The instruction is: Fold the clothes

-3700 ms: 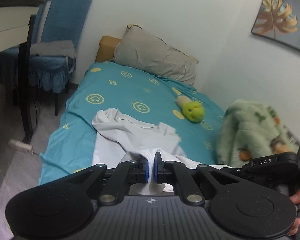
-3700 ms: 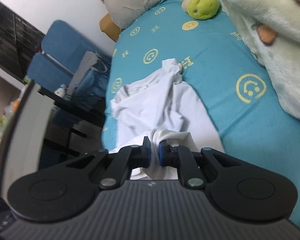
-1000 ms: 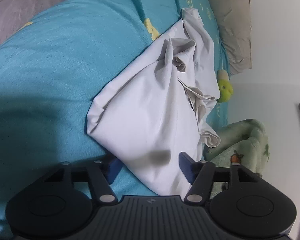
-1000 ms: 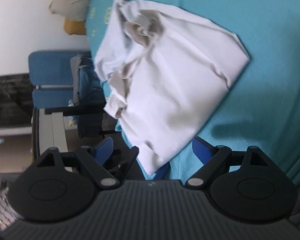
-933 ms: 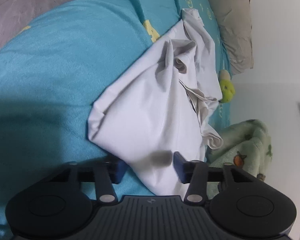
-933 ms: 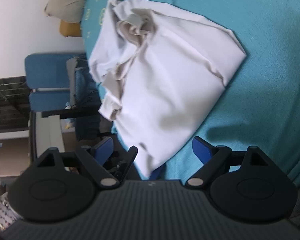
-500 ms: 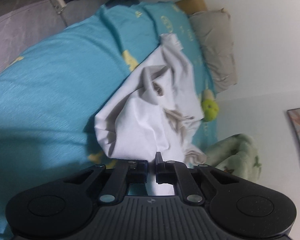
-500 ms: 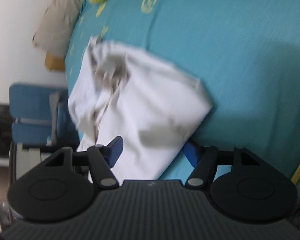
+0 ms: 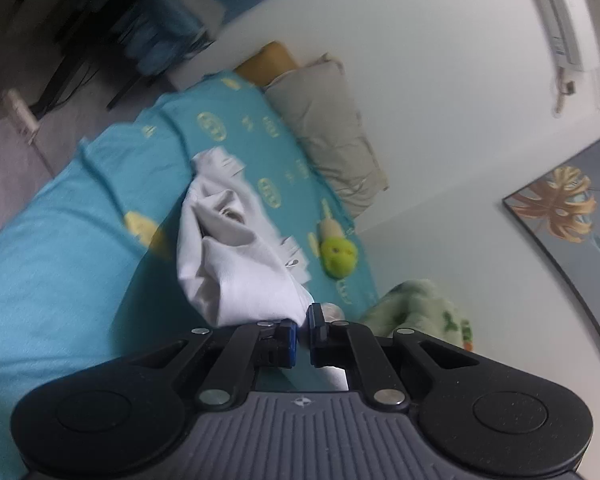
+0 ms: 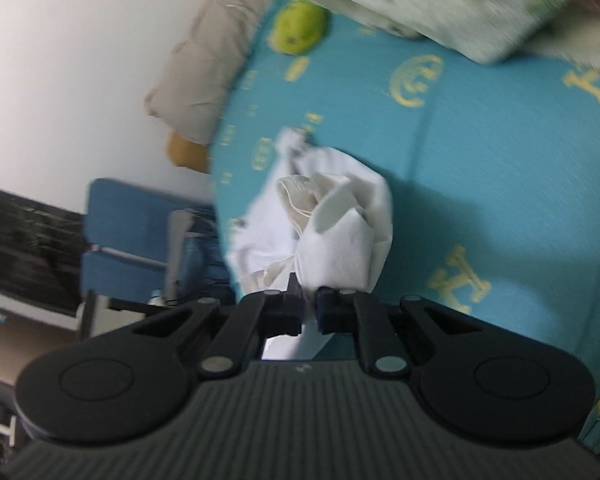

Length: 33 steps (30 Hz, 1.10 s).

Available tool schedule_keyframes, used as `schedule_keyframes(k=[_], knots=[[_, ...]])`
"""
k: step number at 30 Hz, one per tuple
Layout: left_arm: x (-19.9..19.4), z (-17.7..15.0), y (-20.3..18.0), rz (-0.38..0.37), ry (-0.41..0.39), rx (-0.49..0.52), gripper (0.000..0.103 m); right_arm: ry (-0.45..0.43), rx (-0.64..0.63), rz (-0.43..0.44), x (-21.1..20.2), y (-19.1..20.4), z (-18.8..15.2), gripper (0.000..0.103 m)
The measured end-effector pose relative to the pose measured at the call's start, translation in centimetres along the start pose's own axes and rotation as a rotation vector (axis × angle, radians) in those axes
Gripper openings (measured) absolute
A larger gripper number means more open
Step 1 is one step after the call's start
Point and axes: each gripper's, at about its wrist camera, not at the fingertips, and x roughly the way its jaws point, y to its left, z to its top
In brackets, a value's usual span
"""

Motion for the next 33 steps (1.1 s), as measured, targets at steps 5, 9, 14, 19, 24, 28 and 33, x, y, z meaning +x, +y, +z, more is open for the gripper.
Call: schedule_keyframes(k=[5, 9, 14, 19, 24, 28, 33], knots=[[-3.5, 0.3, -5.3, -0.031, -0.041, 0.071, 0.005, -0.037, -0.104, 0.064, -4.1, 3.7, 0.7, 0.009], [-7.3, -1.1, -7.9, -0.042, -0.044, 0.071, 0.005, -0.029, -0.152, 0.078, -8.2, 5.1, 0.1, 0.009], [-12.8, -3.8, -9.3, -0.019, -0.026, 0.048, 0.006, 0.002, -0.186, 0.076, -13.6, 5.2, -2.0, 0.01], [-14.0, -4.4, -9.4, 0.013, -0.046, 0.069, 0.006, 0.033, -0.195, 0.063, -14.6, 4.9, -2.9, 0.01], [-9.5, -2.1, -7.9, 0.066, -0.023, 0.038, 0.006, 0.045, -0.19, 0.019, -9.9, 5.3, -1.3, 0.01], [-4.0, 0.3, -6.0, 0.132, -0.006, 0.032, 0.006, 0.086, -0.178, -0.033, -3.9, 5.5, 0.7, 0.01], [3.3, 2.7, -3.2, 0.202, 0.027, 0.09, 0.006, 0.137, -0.158, -0.106, 3.6, 4.4, 2.9, 0.01]])
